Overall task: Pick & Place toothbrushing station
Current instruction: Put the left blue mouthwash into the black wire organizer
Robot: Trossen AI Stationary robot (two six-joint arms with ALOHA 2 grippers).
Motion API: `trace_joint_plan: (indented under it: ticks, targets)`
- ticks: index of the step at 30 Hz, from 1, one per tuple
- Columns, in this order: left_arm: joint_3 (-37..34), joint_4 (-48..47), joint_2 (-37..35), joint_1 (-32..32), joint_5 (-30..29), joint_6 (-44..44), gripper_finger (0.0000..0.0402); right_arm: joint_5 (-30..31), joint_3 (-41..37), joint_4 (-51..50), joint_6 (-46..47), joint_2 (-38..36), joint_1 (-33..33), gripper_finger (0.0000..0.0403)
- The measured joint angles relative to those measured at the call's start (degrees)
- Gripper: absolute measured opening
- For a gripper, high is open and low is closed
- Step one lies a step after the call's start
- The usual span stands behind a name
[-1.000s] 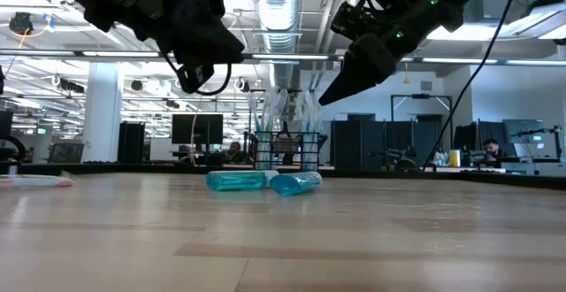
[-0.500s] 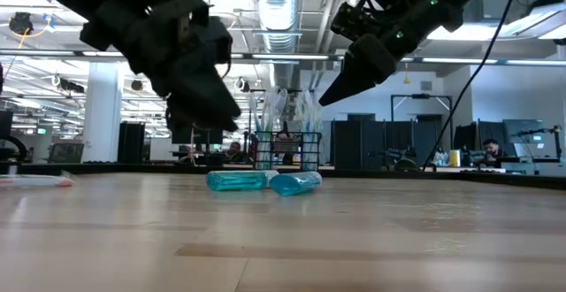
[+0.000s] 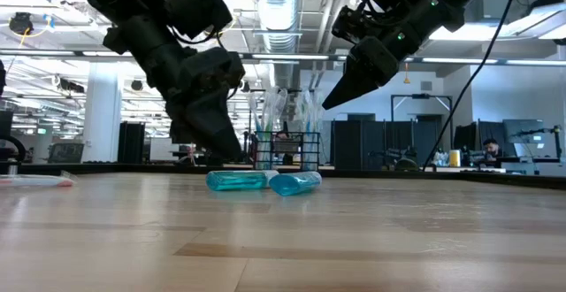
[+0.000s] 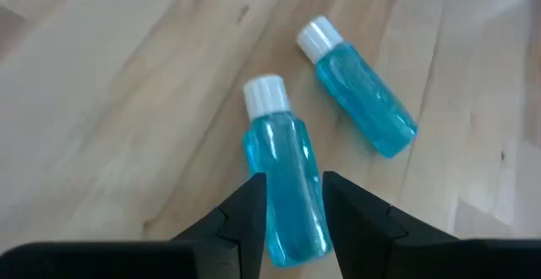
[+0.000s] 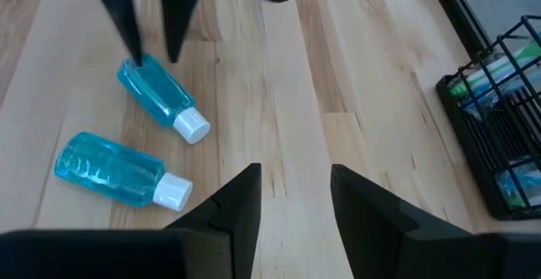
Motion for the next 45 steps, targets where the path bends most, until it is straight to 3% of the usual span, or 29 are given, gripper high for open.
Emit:
trace_joint_plan:
  ticks: [10,29,41,45]
  targets:
    - [0.90,-1.19,0.53,0.37,2.22,-1.23,0.0117,0.00,0.00,-0.07,0.00,0.00,-0.07,0.0132]
    - [0.85,-3.12,3.06,0.61,4.35,-5.38,0.0206,0.00,-0.02,-1.21,0.00,0.00,-0.08,0.0131]
    - [1.11,0.13,8.63,0.54,4.06,-5.35,0.0208,0.00,-0.02,-1.30,0.02,0.00,-0.04,0.0131]
    - [1.04,-0.25,8.75,0.33,3.98,-5.35,0.0189,0.00,-0.02,-1.29,0.02,0.00,-0.04,0.0131]
